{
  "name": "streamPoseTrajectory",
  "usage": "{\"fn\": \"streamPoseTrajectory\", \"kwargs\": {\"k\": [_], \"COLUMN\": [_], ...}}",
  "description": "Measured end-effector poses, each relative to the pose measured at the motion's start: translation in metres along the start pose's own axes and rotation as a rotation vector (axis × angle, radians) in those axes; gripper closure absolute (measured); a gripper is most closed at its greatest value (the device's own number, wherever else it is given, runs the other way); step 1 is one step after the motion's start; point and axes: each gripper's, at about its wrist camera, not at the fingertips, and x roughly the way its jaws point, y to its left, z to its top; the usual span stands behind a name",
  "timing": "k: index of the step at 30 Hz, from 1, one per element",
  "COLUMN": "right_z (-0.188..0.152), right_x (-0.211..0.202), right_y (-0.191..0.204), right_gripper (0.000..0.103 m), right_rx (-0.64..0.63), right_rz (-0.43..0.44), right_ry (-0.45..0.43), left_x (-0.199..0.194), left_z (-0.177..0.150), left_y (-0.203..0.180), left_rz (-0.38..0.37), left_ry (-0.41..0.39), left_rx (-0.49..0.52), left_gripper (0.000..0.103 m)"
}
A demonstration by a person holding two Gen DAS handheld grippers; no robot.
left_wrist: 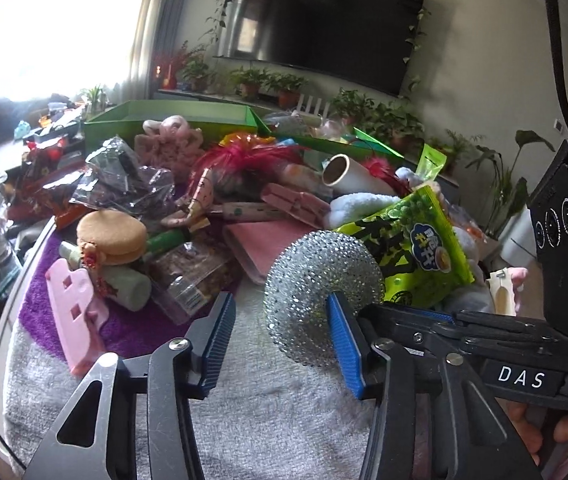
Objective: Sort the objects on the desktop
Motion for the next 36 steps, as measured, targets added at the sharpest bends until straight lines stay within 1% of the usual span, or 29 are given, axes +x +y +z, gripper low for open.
{"fn": "streamPoseTrajectory", "kwargs": {"k": [4, 7, 10, 14, 17, 21, 25, 26, 27, 30, 36], "right_z": [0.001, 0.003, 0.004, 0.007, 0.007, 0.008, 0.011, 0.011, 0.011, 0.010, 0.013], "right_x": [0.000, 0.001, -0.004, -0.005, 0.000, 0.001, 0.002, 0.004, 0.007, 0.008, -0.001], "right_y": [-0.002, -0.005, -0.007, -0.004, -0.001, 0.000, 0.002, 0.002, 0.003, 0.005, 0.004], "right_gripper": [0.078, 0.078, 0.078, 0.078, 0.072, 0.070, 0.071, 0.071, 0.074, 0.077, 0.079], "right_rx": [0.004, 0.016, 0.029, 0.003, 0.000, 0.018, -0.009, -0.013, -0.018, -0.046, -0.045], "right_rz": [0.014, 0.021, 0.009, 0.005, 0.015, 0.040, 0.021, 0.025, 0.030, 0.006, 0.001], "right_ry": [0.003, 0.005, -0.008, -0.006, 0.008, 0.015, 0.009, 0.019, 0.033, 0.036, 0.024], "left_x": [0.005, 0.006, 0.006, 0.006, 0.006, 0.005, 0.007, 0.008, 0.009, 0.009, 0.004], "left_z": [0.002, 0.003, 0.004, 0.005, 0.004, 0.003, 0.001, 0.001, 0.000, -0.002, 0.004], "left_y": [0.000, -0.002, -0.002, -0.001, 0.002, 0.004, -0.001, -0.003, -0.005, -0.012, -0.018], "left_rz": [-0.018, -0.013, -0.005, 0.014, 0.017, 0.008, -0.010, -0.015, -0.023, -0.006, -0.020], "left_ry": [0.013, 0.018, 0.028, 0.027, 0.028, 0.038, 0.051, 0.058, 0.064, 0.055, 0.054], "left_rx": [0.000, 0.014, 0.015, 0.019, 0.015, 0.018, 0.044, 0.051, 0.059, 0.104, 0.113], "left_gripper": [0.057, 0.057, 0.057, 0.057, 0.057, 0.057, 0.057, 0.065, 0.067, 0.067, 0.068]}}
